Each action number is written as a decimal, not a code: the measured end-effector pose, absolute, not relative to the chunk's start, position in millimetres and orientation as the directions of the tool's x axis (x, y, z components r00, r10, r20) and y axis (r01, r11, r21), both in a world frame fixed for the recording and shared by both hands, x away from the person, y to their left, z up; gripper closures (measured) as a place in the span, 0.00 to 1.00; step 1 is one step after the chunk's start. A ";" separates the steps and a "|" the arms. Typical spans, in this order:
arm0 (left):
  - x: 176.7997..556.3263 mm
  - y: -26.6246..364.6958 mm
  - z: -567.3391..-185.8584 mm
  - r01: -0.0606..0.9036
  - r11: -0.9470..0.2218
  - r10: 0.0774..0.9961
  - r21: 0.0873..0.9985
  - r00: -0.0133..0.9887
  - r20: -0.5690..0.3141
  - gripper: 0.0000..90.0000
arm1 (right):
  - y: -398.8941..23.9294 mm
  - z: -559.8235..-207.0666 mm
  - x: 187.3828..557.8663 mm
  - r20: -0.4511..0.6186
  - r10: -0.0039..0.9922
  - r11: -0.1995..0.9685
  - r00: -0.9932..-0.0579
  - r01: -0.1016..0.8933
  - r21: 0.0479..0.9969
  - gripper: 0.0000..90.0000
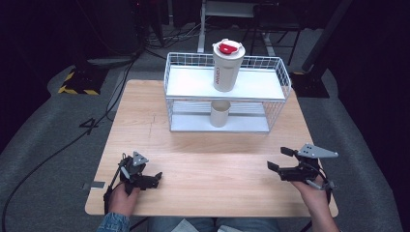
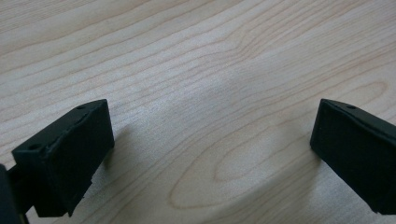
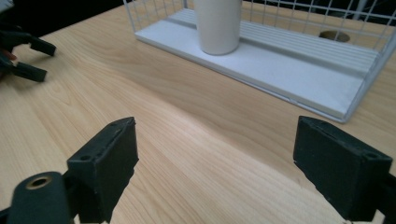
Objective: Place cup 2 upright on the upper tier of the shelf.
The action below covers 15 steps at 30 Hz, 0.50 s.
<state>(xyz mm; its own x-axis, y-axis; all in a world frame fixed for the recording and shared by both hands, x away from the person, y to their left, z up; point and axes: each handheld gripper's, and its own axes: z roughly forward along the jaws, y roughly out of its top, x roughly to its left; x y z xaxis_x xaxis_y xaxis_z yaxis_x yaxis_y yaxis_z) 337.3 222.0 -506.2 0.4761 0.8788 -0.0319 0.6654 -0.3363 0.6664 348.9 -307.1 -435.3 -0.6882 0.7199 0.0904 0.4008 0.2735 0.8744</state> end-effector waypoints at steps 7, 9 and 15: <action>337.4 222.0 -506.2 0.665 -0.336 0.879 0.666 0.476 -0.032 0.00 | -308.6 -455.8 348.8 0.101 0.737 0.292 -0.669 0.450 0.844 0.16; 337.4 222.0 -506.2 0.665 -0.337 0.879 0.666 0.476 -0.031 0.00 | -309.0 -461.8 349.0 0.102 0.742 0.297 -0.663 0.461 0.836 0.16; 337.4 222.0 -506.2 0.665 -0.336 0.879 0.666 0.476 -0.032 0.00 | -313.7 -480.8 350.4 0.100 0.760 0.310 -0.643 0.493 0.813 0.16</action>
